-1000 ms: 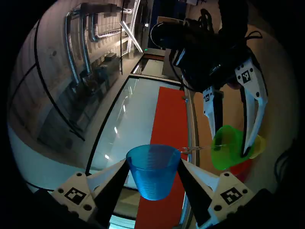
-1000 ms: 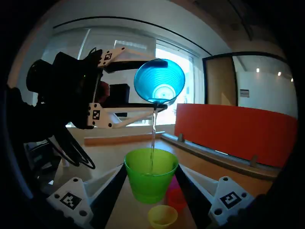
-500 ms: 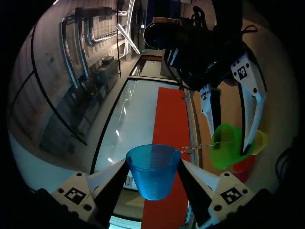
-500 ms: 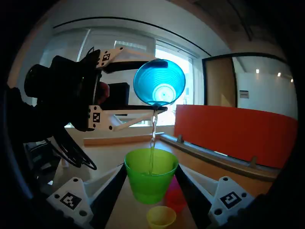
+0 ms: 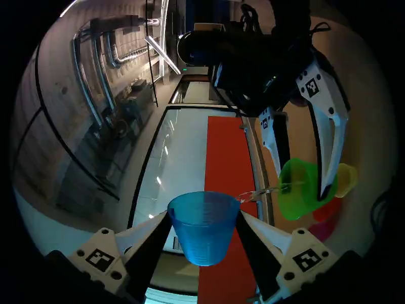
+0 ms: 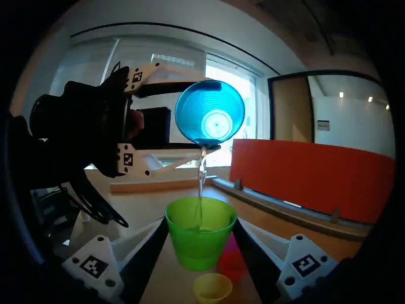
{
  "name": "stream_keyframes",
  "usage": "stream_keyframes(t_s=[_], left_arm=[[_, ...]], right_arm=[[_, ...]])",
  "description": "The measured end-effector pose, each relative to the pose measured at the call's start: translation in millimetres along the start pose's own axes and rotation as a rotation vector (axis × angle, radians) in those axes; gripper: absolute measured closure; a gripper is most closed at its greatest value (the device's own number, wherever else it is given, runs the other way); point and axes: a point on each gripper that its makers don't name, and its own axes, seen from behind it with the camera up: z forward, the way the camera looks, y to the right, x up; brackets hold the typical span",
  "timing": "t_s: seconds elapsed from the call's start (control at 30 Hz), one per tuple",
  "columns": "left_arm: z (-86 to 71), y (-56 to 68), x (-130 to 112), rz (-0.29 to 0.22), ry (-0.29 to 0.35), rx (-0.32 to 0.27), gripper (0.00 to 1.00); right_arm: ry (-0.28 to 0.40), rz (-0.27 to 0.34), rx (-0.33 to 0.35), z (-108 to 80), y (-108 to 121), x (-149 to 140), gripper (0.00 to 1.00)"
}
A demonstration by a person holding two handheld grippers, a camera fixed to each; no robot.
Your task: Pour water
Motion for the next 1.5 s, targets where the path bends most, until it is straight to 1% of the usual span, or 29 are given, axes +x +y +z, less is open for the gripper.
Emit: stream_keyframes(t_s=[0.1,0.43,0.6,0.7,1.07,1.4,1.5], left_arm=[[0.0,-1.4,0.3,0.016,-0.001,0.005,0.14],[-5.0,7.5,3.3,0.038,-0.001,0.003,0.14],[-5.7,9.9,2.9,0.051,-0.003,0.002,0.14],[-5.6,9.9,1.8,0.05,-0.005,0.002,0.14],[-5.4,11.6,-0.3,0.027,-0.009,0.0,0.14],[-4.1,12.2,-5.5,-0.018,-0.019,-0.002,0.14],[-4.0,14.1,-7.9,-0.05,-0.026,-0.002,0.14]], right_arm=[[0.0,0.0,-0.001,-0.2,0.2,-0.1,0.1],[0.0,-0.001,-0.002,0.0,0.9,0.2,0.09],[-0.002,0.0,-0.004,0.7,1.9,0.1,0.1],[-0.003,0.0,-0.004,1.3,2.1,-0.6,0.1],[-0.004,0.004,-0.003,1.8,2.5,-2.9,0.09],[-0.002,0.004,-0.004,2.1,2.4,-1.5,0.09],[-0.002,0.002,-0.006,1.9,2.6,-1.4,0.09]])
